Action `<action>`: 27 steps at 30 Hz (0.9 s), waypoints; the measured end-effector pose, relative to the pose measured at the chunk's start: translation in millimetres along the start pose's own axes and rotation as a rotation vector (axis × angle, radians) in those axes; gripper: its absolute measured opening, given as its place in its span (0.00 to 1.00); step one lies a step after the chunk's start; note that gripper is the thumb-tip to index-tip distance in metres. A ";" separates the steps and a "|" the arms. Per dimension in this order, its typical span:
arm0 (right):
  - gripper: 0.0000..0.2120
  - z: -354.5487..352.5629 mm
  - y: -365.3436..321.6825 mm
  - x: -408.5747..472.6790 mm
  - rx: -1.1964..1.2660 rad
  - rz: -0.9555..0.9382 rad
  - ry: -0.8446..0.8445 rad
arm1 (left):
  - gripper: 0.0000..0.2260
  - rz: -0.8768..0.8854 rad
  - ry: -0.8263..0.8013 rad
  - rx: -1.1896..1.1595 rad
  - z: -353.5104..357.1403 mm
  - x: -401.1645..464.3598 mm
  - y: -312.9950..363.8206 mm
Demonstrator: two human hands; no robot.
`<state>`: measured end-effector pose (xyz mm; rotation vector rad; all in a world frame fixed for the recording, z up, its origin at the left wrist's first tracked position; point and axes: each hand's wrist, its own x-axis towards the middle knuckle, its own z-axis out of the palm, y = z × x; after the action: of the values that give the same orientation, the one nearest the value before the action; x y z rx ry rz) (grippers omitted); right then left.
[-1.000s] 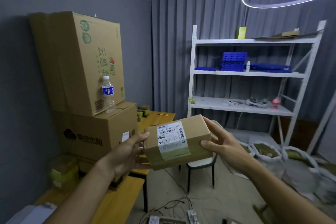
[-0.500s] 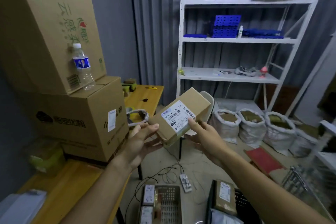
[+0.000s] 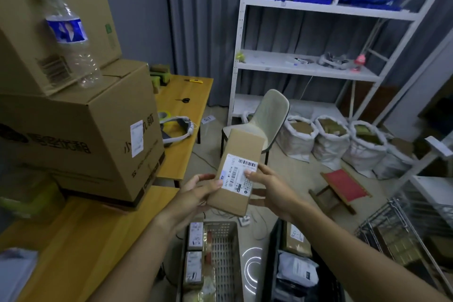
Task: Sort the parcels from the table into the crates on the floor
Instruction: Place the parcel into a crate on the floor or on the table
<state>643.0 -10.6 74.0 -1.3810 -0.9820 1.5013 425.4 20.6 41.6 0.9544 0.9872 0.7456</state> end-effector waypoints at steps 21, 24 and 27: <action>0.13 -89.2 179.2 169.3 0.029 0.367 -0.068 | 0.16 -0.360 0.190 -0.021 16.9 162.6 -173.6; 0.12 -106.1 215.1 195.2 0.013 0.404 -0.095 | 0.17 -0.400 0.228 -0.019 17.4 188.4 -211.7; 0.16 -114.2 257.9 220.7 -0.003 0.438 -0.154 | 0.17 -0.452 0.255 -0.036 9.7 214.8 -256.6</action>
<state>730.7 112.8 -250.6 -1.5702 -0.8044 1.9521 539.8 98.6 -263.3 0.5786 1.3513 0.5054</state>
